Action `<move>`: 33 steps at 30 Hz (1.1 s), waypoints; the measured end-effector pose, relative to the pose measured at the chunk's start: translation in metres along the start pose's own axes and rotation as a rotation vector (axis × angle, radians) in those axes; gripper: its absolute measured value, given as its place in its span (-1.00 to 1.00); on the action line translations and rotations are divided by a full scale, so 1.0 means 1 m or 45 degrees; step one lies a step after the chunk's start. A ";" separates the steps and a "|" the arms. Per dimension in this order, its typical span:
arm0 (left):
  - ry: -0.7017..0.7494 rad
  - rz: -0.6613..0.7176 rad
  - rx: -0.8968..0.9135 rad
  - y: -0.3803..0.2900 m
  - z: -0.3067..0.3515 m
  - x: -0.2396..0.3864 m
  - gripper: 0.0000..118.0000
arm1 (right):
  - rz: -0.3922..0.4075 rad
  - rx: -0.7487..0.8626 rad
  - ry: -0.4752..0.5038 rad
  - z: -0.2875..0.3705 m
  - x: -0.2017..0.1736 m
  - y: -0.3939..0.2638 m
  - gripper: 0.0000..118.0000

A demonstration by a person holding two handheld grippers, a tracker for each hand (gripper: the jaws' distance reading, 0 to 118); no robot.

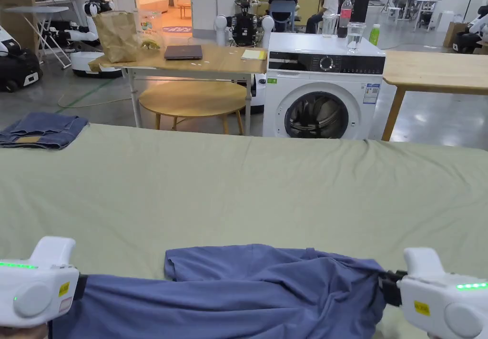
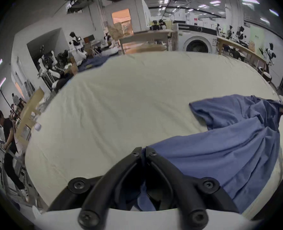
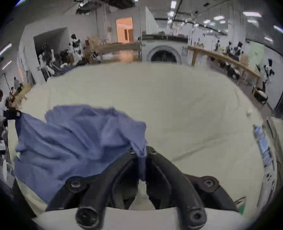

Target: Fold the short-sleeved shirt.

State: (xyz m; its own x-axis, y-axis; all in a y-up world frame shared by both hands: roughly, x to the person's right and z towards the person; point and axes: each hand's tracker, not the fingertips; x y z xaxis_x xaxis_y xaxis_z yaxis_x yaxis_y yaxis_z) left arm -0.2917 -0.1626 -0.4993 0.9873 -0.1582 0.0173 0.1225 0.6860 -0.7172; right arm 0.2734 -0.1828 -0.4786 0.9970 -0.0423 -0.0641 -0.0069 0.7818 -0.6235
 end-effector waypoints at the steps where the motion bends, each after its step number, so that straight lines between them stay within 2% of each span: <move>1: 0.012 -0.029 0.036 0.008 0.010 -0.002 -1.00 | 0.002 0.060 -0.001 0.018 -0.001 0.015 -0.93; 7: 0.055 -0.008 0.264 0.068 0.071 -0.021 -1.00 | 0.143 0.330 -0.130 0.104 -0.019 0.100 -0.93; 10: 0.094 0.030 0.386 0.104 0.103 -0.035 -1.00 | 0.098 0.451 -0.208 0.142 -0.017 0.145 -0.93; 15: 0.066 0.143 0.547 0.173 0.138 -0.060 -1.00 | 0.025 0.595 -0.364 0.182 0.006 0.217 -0.93; 20: 0.051 0.175 0.690 0.240 0.160 -0.050 -1.00 | -0.002 0.684 -0.405 0.195 0.020 0.267 -0.93; 26: 0.092 0.122 0.709 0.274 0.142 -0.028 -1.00 | 0.001 0.676 -0.428 0.163 0.031 0.268 -0.93; 33: 0.088 0.088 0.496 0.213 0.040 0.003 -1.00 | -0.074 0.509 -0.467 0.074 0.046 0.195 -0.93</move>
State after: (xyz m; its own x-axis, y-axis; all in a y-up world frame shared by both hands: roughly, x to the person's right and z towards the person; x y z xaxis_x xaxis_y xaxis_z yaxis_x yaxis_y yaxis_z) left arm -0.2584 0.0114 -0.6241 0.9870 -0.1404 -0.0781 0.0984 0.9124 -0.3973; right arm 0.3236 0.0138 -0.5450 0.9567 0.0716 0.2822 0.0071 0.9632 -0.2687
